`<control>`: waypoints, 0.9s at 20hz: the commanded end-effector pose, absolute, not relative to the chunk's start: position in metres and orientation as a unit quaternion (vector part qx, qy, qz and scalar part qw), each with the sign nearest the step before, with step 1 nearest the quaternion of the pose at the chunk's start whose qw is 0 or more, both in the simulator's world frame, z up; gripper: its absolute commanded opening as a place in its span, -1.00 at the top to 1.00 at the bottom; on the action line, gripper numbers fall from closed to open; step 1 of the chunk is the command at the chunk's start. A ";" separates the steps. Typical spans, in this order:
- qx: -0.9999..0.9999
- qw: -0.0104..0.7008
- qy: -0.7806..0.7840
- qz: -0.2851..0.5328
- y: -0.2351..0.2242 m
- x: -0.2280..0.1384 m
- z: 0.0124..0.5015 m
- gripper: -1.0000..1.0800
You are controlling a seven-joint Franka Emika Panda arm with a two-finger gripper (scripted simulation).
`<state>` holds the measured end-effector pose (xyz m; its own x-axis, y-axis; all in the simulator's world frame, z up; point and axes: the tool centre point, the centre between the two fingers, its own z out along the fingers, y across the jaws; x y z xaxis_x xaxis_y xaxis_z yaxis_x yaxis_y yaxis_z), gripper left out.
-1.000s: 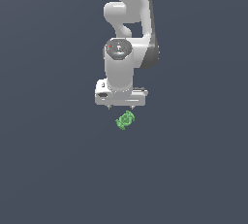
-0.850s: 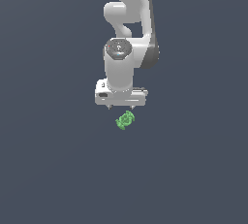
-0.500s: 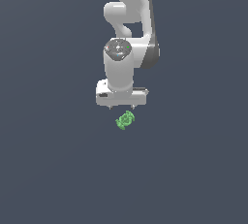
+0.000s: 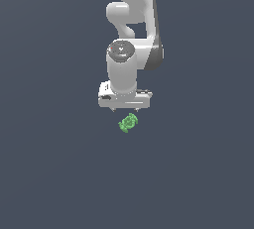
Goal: Pick up the object and move it to a goal position.
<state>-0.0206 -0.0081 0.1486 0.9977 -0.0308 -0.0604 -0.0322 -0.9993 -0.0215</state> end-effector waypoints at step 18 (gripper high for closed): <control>-0.978 0.004 0.206 0.018 0.000 -0.017 0.129 -0.92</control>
